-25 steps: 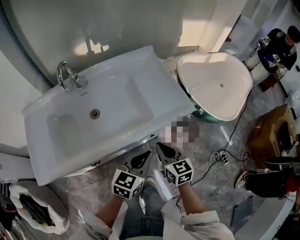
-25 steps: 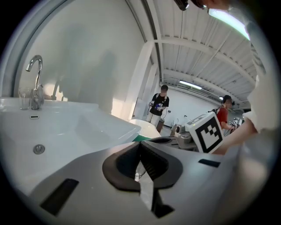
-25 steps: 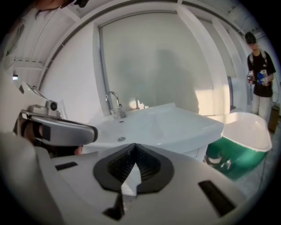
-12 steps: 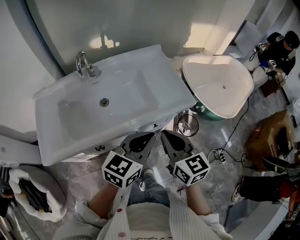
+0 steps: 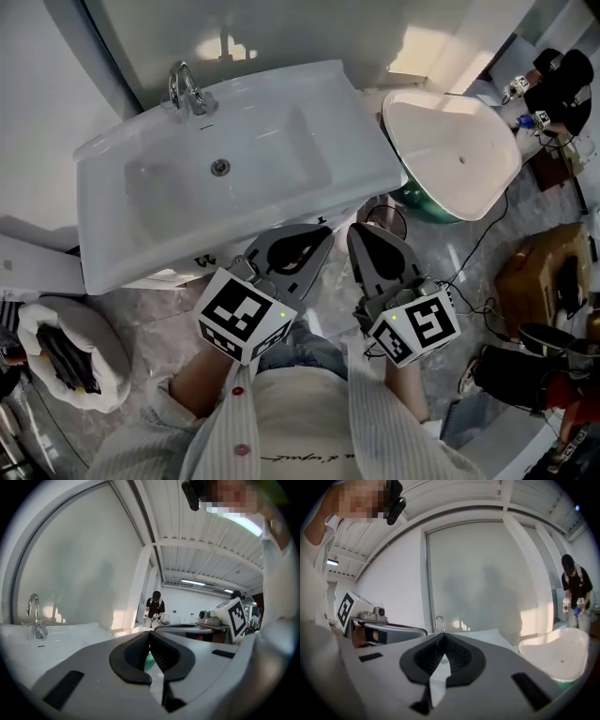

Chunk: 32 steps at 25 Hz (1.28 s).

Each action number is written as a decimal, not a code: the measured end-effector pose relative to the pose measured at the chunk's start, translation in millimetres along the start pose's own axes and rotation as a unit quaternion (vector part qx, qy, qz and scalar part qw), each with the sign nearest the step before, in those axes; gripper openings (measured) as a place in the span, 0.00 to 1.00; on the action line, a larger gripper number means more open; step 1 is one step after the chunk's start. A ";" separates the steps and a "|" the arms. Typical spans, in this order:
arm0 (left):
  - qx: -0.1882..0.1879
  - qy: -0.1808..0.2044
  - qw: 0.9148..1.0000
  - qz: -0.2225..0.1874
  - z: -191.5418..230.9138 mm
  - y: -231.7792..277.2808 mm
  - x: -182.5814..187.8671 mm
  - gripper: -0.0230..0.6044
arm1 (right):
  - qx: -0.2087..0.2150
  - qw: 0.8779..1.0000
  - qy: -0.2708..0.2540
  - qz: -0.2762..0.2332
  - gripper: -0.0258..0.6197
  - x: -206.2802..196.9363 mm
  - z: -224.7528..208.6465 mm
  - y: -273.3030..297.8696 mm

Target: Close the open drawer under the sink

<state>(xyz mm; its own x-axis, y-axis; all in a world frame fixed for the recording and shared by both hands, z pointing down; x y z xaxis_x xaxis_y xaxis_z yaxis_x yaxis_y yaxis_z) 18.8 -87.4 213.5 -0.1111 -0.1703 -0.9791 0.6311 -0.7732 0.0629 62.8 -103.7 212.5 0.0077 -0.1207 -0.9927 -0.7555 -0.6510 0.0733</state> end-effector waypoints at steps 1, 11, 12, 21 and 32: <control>0.000 0.002 1.000 -0.002 -0.2 -0.5 1.8 0.06 | 0.001 1.000 0.000 -0.002 0.05 2.6 0.9 -0.5; -0.009 0.024 1.000 0.009 -2.6 1.5 3.8 0.06 | 0.006 1.000 -0.003 0.000 0.05 6.7 2.9 -1.8; -0.011 0.030 0.999 0.010 -3.3 1.8 4.7 0.06 | 0.006 1.000 -0.001 0.001 0.05 5.8 2.9 -1.9; -0.033 0.051 0.998 0.001 -11.9 1.0 14.6 0.06 | 0.009 1.000 -0.002 0.019 0.05 -1.9 3.5 -3.3; -0.052 0.052 0.997 0.025 -12.0 -1.0 2.1 0.06 | 0.003 1.000 0.003 0.024 0.05 -10.4 0.3 -2.7</control>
<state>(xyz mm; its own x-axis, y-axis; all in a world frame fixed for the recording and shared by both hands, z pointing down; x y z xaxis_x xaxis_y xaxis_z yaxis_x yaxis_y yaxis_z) 27.1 -79.6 209.1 -0.0013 -0.1379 -0.9905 0.7111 -0.6965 0.0960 64.5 -100.5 222.6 -0.0256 -0.1561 -0.9874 -0.7591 -0.6397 0.1208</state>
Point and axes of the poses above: the fingertips, and each gripper's own axes: y forward along the fingers, z to its left, x out of its top, the point moved 1 cm from there along -y, backward along the fingers, and after that the axes turned 4 degrees about -z, right-handed, at the moved point
